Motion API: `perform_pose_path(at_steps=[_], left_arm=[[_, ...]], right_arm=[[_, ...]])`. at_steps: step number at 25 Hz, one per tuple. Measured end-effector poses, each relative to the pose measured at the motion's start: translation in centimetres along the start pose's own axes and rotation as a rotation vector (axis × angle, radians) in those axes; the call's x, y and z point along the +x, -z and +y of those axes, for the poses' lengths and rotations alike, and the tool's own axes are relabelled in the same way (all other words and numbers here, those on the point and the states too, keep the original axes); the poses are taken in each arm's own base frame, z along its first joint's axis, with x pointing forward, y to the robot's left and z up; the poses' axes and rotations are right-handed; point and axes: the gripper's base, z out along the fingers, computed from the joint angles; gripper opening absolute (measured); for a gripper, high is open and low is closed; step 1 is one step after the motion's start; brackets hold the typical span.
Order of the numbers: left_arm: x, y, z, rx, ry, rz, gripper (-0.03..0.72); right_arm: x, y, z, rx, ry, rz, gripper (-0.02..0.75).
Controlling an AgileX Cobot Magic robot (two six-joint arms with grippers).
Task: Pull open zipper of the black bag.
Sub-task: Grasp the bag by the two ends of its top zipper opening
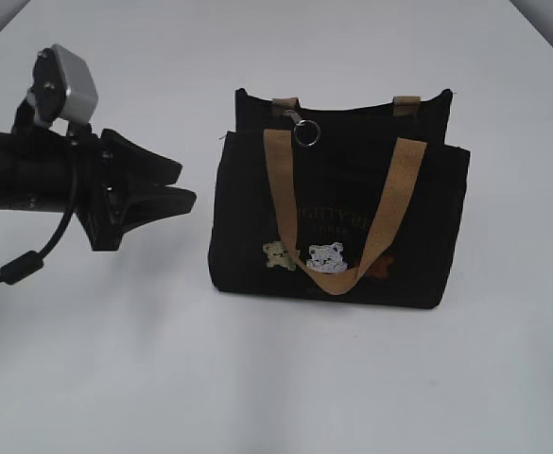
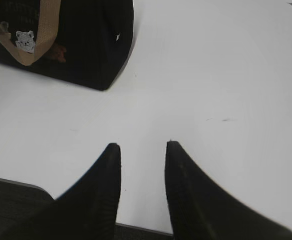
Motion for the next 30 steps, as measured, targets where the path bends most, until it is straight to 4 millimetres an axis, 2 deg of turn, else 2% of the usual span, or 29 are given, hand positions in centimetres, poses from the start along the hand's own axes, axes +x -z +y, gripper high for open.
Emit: perform_pose_path(at_steps=[12,14,17,18,21,24,30], left_arm=[[-1.7,-6.4,1.5,0.076,-0.063,-0.019,0.365],[-1.5,-7.3,1.7,0.076,-0.033,-0.006,0.304],[-1.6,-7.7,1.6,0.083,-0.016,-0.004,0.094],[-1.6,-7.8,1.5,0.086,-0.015,-0.006,0.063],[-1.6,-7.8,1.5,0.086,-0.01,-0.006,0.065],[-1.7,-7.8,1.5,0.086,-0.01,-0.007,0.065],[-1.7,-7.8,1.5,0.087,-0.011,-0.009,0.065]], right_arm=[[-0.1,0.0,0.2,-0.017,-0.008,-0.006,0.246],[-0.2,0.0,0.5,-0.055,0.011,-0.018,0.246],[-1.5,-0.9,1.0,-0.178,0.091,-0.005,0.246],[-2.4,-1.3,1.2,-0.224,0.109,-0.022,0.246],[-5.3,-4.1,0.9,-0.337,0.163,-0.078,0.246],[-8.0,-8.0,0.1,-0.416,0.168,-0.12,0.246],[-12.1,-17.7,-2.0,-0.546,0.185,-0.096,0.246]])
